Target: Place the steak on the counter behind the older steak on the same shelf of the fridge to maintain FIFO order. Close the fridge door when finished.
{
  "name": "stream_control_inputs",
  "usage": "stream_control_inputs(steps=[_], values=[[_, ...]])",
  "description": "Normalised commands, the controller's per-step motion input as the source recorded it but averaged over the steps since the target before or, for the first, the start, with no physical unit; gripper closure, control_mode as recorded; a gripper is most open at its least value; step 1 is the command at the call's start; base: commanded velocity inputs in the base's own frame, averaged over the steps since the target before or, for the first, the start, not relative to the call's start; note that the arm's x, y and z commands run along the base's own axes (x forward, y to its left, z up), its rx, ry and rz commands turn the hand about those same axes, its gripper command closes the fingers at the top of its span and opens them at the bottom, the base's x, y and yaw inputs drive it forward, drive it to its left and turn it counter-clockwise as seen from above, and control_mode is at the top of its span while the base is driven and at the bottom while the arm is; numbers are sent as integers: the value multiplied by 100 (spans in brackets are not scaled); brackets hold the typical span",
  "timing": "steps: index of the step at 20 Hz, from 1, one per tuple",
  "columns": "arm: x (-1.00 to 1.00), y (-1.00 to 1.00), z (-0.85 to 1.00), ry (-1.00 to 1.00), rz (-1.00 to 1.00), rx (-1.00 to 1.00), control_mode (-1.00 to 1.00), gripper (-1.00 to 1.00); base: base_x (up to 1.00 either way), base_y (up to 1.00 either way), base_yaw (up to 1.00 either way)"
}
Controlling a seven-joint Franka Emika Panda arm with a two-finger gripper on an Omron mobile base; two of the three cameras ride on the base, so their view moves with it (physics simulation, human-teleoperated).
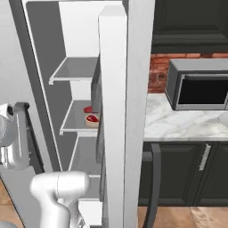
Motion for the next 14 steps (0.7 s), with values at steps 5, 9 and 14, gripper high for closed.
stream_control_inputs(steps=[5,9,14], values=[[0,0,0,0,0,0,100,-100,-100,18,0],[0,0,0,0,0,0,100,-100,-100,-5,-5],[0,0,0,0,0,0,100,-100,-89,-55,-38]])
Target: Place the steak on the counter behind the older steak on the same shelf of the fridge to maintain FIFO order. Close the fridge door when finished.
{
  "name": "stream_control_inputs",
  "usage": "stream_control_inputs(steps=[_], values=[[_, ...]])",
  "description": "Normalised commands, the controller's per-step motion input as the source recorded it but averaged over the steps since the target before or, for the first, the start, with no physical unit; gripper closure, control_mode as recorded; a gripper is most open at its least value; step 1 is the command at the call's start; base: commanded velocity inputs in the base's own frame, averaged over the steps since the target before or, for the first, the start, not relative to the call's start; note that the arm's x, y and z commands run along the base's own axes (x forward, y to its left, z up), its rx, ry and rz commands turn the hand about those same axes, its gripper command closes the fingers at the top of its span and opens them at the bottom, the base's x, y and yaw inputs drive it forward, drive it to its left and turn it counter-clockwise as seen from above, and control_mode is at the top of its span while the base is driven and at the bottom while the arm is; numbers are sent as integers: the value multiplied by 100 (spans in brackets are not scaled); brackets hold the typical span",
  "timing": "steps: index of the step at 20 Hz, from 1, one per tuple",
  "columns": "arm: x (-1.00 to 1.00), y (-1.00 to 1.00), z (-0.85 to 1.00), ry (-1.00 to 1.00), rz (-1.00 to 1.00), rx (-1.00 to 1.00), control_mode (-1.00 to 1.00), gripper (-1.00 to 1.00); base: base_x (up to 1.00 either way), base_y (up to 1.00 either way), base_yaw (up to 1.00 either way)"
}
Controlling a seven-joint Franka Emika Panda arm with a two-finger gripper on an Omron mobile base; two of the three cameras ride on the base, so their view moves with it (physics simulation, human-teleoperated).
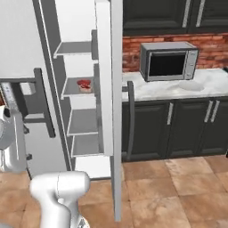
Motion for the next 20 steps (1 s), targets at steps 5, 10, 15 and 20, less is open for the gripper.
stream_control_inputs(steps=[5,10,15,20], values=[[0,0,0,0,0,0,100,-100,-13,-97,-50],[0,0,0,0,0,0,100,-100,12,-91,-56],[0,0,0,0,0,0,100,-100,79,-30,-44],[0,0,0,0,0,0,100,-100,100,1,0]])
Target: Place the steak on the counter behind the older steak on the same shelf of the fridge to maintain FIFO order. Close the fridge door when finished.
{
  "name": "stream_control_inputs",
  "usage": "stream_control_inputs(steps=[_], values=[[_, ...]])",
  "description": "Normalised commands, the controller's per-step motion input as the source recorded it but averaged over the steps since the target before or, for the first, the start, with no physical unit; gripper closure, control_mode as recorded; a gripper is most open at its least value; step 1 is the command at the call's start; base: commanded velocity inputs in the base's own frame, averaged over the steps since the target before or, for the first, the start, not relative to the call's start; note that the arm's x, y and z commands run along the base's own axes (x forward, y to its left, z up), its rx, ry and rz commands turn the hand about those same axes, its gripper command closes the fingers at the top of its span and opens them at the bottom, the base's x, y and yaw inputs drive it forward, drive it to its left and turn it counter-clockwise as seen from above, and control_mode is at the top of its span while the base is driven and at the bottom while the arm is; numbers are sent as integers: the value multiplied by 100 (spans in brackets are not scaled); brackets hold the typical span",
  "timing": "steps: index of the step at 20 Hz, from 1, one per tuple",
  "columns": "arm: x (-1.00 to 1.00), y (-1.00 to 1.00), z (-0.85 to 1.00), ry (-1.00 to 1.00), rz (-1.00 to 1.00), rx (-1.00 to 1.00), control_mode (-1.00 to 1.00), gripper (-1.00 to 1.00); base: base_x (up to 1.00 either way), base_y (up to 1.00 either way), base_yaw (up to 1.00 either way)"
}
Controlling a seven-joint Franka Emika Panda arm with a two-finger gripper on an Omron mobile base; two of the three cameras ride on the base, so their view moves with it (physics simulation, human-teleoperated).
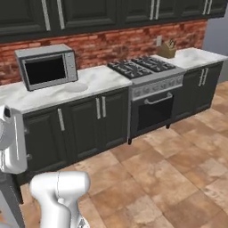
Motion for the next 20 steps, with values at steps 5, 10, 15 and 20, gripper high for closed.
stream_control_inputs(steps=[5,10,15,20], values=[[0,0,0,0,0,0,100,-100,93,5,58],[0,0,0,0,0,0,100,-100,48,-2,80],[0,0,0,0,0,0,100,-100,43,-24,77],[0,0,0,0,0,0,100,-100,40,-67,61]])
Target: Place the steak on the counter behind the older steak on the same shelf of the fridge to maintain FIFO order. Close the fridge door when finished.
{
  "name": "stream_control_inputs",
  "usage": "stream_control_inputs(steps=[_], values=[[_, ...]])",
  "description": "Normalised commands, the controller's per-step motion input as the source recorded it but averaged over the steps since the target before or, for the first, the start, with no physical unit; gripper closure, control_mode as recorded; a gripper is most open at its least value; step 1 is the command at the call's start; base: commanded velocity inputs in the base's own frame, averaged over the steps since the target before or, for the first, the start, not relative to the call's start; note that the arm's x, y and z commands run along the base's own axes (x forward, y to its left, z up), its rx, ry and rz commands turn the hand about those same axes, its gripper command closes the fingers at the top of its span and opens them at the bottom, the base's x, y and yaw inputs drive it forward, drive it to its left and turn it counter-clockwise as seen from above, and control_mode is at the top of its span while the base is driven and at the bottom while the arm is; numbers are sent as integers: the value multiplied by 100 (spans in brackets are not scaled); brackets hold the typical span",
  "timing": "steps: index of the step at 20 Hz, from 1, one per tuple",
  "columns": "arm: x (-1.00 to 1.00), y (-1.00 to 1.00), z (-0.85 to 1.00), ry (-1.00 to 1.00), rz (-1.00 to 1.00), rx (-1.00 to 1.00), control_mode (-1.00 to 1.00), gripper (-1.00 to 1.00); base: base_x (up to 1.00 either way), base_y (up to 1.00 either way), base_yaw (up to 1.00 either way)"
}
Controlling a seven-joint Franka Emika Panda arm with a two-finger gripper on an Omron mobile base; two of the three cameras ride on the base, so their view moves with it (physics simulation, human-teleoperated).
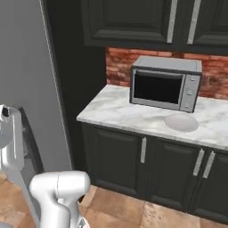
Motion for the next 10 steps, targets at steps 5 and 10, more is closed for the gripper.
stream_control_inputs(steps=[5,10], values=[[0,0,0,0,0,0,100,-100,34,-95,35],[0,0,0,0,0,0,100,-100,45,-32,35]])
